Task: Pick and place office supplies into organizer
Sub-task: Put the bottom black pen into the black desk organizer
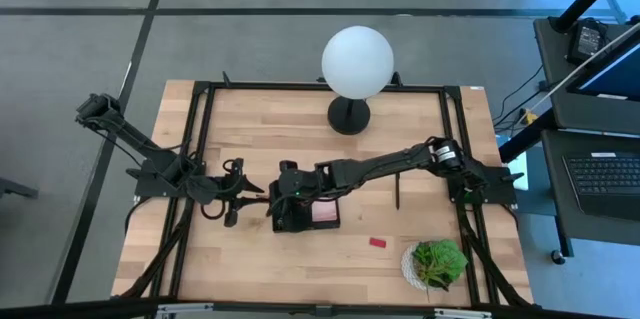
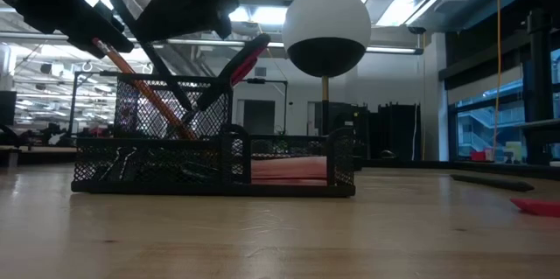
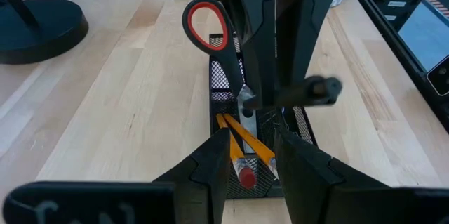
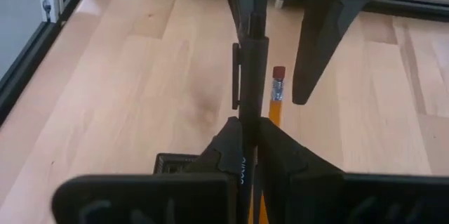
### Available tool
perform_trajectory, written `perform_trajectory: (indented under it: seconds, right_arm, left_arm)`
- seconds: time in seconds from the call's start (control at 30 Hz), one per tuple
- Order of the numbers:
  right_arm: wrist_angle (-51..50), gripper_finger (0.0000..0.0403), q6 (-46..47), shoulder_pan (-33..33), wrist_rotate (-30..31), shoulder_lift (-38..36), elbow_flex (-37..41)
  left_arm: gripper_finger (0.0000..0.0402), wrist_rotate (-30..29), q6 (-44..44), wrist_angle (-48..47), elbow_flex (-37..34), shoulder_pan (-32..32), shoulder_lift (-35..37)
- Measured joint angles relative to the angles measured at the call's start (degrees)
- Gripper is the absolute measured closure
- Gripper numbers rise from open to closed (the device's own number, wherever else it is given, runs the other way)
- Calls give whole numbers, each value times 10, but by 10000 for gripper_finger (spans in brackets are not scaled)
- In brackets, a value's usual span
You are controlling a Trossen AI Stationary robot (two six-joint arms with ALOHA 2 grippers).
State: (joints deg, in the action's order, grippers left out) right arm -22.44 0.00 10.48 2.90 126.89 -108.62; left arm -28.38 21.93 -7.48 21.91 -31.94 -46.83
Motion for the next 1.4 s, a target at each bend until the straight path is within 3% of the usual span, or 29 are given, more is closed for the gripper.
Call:
perform_trajectory:
  seconds: [0.5,0.77,0.97,1.4]
  right_arm:
    - [-2,377,52,0,1,0,-2]
    - [-46,377,89,0,-33,2,-4]
    - [-102,377,85,1,-30,2,-5]
    - [-100,377,67,2,-26,4,3]
  left_arm:
    - [296,0,0,0,0,0,0]
    - [296,0,0,-1,0,0,0]
    - [296,0,0,-1,0,0,0]
    - [296,-1,0,0,0,0,0]
